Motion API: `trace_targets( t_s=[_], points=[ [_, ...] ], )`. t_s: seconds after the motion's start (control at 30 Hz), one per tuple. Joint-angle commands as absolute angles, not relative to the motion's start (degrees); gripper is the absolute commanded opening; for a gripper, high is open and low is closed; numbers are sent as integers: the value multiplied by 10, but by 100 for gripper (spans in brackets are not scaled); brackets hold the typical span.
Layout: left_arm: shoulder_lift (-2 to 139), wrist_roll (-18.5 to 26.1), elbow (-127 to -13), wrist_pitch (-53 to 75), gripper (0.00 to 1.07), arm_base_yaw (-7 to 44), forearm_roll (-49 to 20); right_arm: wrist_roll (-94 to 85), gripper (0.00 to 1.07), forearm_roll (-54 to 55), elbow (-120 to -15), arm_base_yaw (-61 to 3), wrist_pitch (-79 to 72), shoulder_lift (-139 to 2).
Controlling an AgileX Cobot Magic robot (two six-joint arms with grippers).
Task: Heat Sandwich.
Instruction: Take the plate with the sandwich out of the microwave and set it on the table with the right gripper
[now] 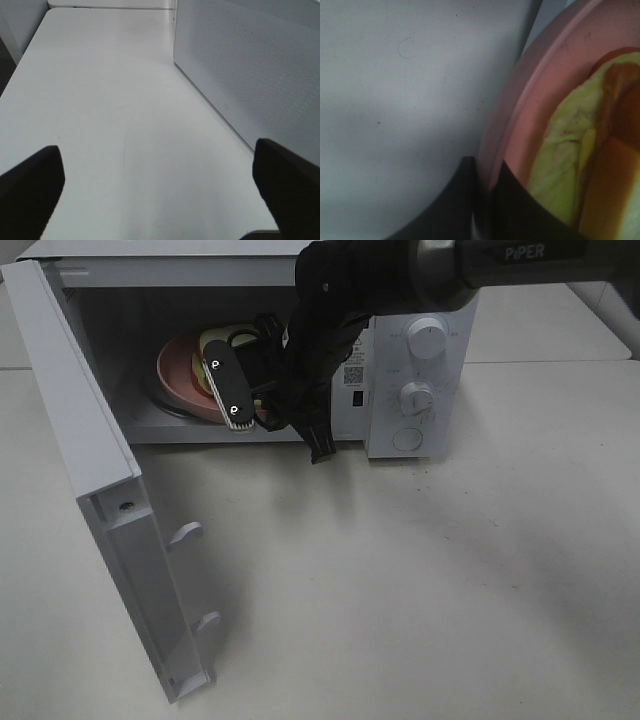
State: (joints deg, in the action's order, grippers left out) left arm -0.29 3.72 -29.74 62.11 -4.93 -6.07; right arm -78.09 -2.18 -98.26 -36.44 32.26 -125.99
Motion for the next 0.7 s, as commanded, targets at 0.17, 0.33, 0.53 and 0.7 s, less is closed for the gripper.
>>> trace_targets(
  t_s=[0.17, 0.33, 0.53, 0.7],
  points=[
    [-12, 36, -296, 614, 98, -51, -62, -867, 0, 11, -920, -362, 298, -1195],
    [-12, 36, -296, 614, 98, -51, -62, -907, 0, 15, -878, -367, 297, -1165],
    [-12, 36, -296, 614, 98, -51, -62, -910, 0, 15, -847, -368, 296, -1139],
    [-12, 36, -296, 614, 98, -51, -62, -917, 0, 13, -811, -375, 294, -1110]
  ],
)
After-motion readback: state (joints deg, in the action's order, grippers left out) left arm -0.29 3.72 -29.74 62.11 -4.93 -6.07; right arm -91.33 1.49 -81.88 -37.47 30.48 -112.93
